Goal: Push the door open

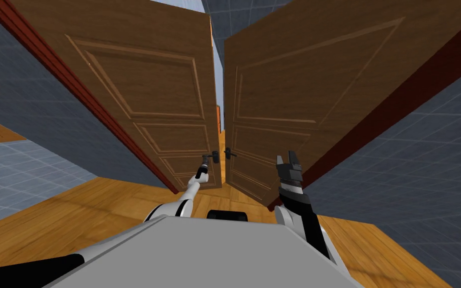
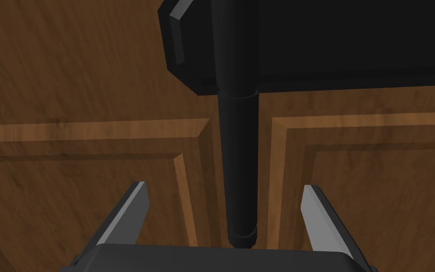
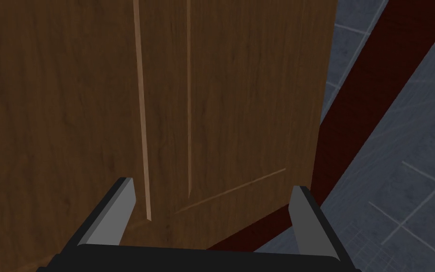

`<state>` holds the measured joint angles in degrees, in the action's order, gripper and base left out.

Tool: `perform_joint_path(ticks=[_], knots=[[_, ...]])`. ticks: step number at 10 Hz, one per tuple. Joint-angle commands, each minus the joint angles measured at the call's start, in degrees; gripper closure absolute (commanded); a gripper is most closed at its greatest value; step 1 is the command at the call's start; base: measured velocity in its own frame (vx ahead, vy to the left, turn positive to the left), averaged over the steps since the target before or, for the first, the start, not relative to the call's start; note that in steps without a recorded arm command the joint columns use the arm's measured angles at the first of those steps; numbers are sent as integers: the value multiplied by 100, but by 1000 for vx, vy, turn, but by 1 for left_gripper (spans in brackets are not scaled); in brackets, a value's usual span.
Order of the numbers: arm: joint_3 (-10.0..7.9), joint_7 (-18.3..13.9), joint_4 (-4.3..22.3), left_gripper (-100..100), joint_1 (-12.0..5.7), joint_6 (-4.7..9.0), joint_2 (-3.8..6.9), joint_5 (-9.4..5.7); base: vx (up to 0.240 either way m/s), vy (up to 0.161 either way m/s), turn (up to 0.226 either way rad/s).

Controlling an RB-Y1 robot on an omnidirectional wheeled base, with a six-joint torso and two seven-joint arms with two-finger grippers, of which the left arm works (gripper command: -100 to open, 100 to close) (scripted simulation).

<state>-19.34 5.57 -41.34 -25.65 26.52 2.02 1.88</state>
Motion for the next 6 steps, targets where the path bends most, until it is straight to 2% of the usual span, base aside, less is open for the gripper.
perform_joint_path(ticks=[1, 2, 3, 4, 6], knots=[[-93, 67, 37, -100, 3, 61, -47, -17, 192, 12, -99], [-153, 105, 48, -100, 12, 95, -123, -29, 204, -4, -93], [-117, 77, 48, -100, 2, 74, -80, -22, 95, 0, -15], [-117, 77, 48, 100, 2, 74, -80, -22, -14, 0, 16], [-117, 77, 48, 100, 2, 74, -80, -22, -31, 0, -6]])
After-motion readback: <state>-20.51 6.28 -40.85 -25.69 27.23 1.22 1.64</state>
